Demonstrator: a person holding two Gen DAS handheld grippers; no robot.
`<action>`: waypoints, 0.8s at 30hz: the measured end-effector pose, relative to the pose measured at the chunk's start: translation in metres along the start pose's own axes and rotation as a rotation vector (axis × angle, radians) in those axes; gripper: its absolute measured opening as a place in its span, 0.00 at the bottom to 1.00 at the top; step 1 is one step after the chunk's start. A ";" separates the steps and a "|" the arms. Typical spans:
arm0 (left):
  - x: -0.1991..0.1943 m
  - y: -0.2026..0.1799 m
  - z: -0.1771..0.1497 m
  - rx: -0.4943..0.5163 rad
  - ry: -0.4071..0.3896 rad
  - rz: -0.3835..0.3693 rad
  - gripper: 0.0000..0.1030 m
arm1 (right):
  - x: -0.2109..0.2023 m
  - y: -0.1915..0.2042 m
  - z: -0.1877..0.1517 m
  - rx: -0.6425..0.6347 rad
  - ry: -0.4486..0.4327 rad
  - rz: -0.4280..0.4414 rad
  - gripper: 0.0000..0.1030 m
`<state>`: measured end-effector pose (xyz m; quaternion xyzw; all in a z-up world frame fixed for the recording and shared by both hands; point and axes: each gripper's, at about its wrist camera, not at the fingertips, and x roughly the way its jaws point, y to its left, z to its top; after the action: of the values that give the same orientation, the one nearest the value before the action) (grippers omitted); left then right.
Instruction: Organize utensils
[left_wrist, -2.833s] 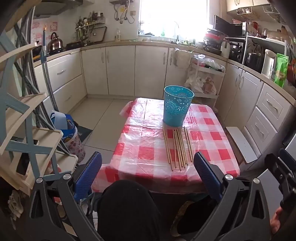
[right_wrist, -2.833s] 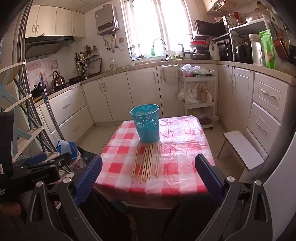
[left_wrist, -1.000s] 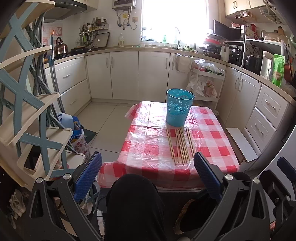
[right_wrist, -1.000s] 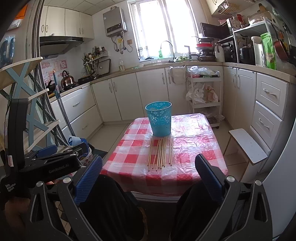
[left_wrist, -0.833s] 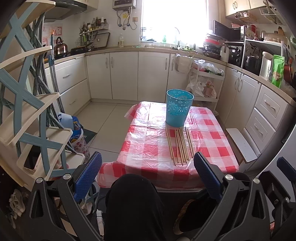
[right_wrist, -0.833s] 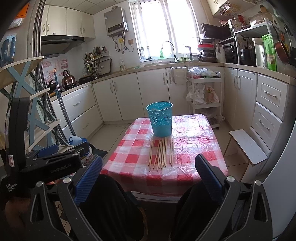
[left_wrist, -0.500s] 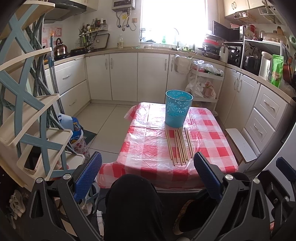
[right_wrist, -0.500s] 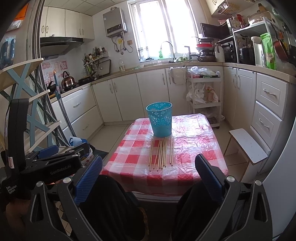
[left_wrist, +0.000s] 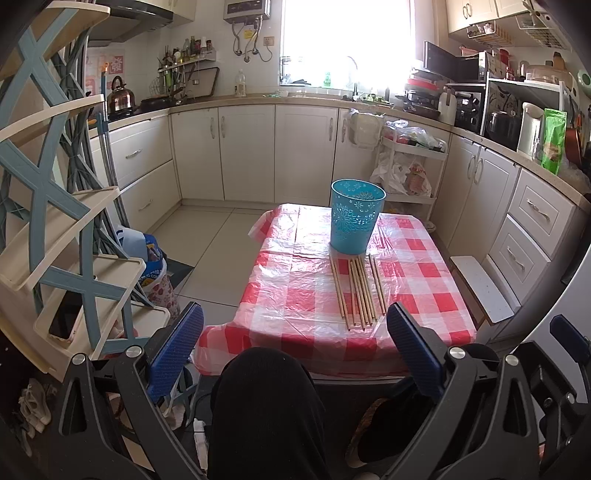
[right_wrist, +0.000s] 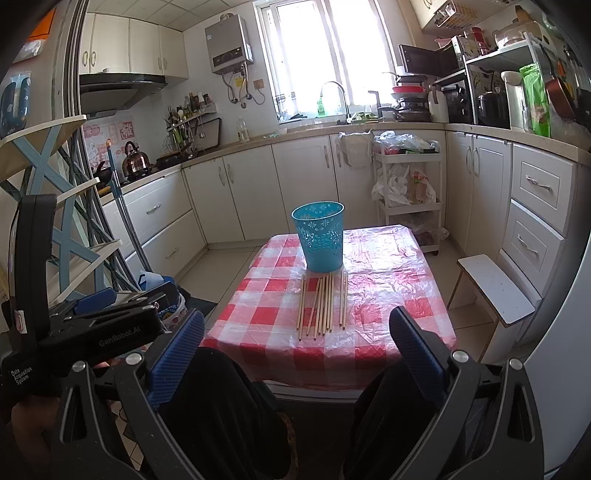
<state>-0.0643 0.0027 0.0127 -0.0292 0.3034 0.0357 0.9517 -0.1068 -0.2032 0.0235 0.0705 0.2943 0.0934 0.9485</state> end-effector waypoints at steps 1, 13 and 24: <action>0.000 0.000 0.000 0.001 -0.001 0.001 0.93 | 0.000 0.000 0.000 0.000 0.000 0.000 0.93; -0.001 0.000 0.001 0.000 0.000 0.000 0.93 | 0.000 0.000 -0.001 0.001 0.000 0.001 0.93; 0.022 0.001 0.005 -0.007 0.033 -0.028 0.93 | 0.031 -0.008 0.001 0.007 0.029 -0.009 0.93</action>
<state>-0.0436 0.0056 0.0033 -0.0372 0.3187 0.0231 0.9468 -0.0802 -0.2043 0.0065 0.0711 0.3088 0.0892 0.9443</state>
